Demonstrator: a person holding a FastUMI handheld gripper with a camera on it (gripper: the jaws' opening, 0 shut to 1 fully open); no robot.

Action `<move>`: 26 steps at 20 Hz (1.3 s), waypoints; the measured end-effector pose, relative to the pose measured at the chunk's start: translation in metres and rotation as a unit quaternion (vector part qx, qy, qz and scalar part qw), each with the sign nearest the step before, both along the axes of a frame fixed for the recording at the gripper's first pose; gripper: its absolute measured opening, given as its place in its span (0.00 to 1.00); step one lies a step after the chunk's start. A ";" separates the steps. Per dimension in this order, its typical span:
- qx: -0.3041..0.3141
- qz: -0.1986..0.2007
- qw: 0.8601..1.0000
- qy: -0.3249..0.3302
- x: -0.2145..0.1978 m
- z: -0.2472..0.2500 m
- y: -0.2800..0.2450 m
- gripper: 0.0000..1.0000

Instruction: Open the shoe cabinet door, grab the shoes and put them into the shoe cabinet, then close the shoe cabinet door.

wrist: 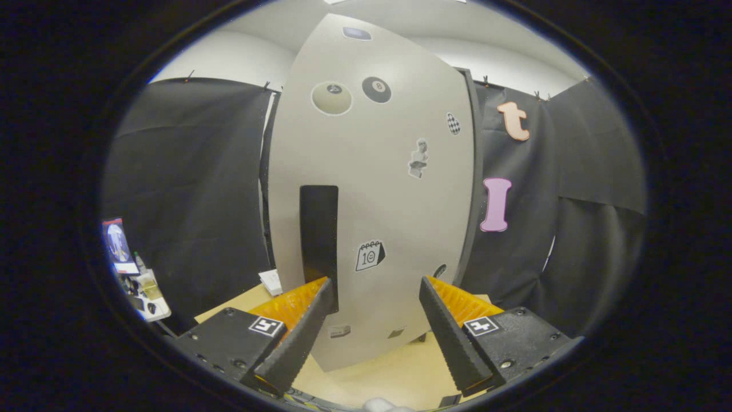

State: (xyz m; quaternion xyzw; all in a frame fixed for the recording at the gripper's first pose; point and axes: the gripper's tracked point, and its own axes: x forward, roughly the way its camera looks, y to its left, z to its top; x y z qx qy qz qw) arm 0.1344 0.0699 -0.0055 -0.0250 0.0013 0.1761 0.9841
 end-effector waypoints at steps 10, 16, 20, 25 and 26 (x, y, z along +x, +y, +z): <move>0.011 -0.028 0.999 0.030 -0.005 -0.013 0.016 1.00; 0.026 -0.065 0.997 0.014 -0.032 0.005 -0.010 1.00; 0.033 -0.096 0.995 -0.013 -0.061 0.024 -0.037 1.00; 0.049 -0.139 0.989 -0.028 -0.099 0.032 -0.075 1.00; 0.049 -0.145 0.988 -0.029 -0.106 0.031 -0.080 1.00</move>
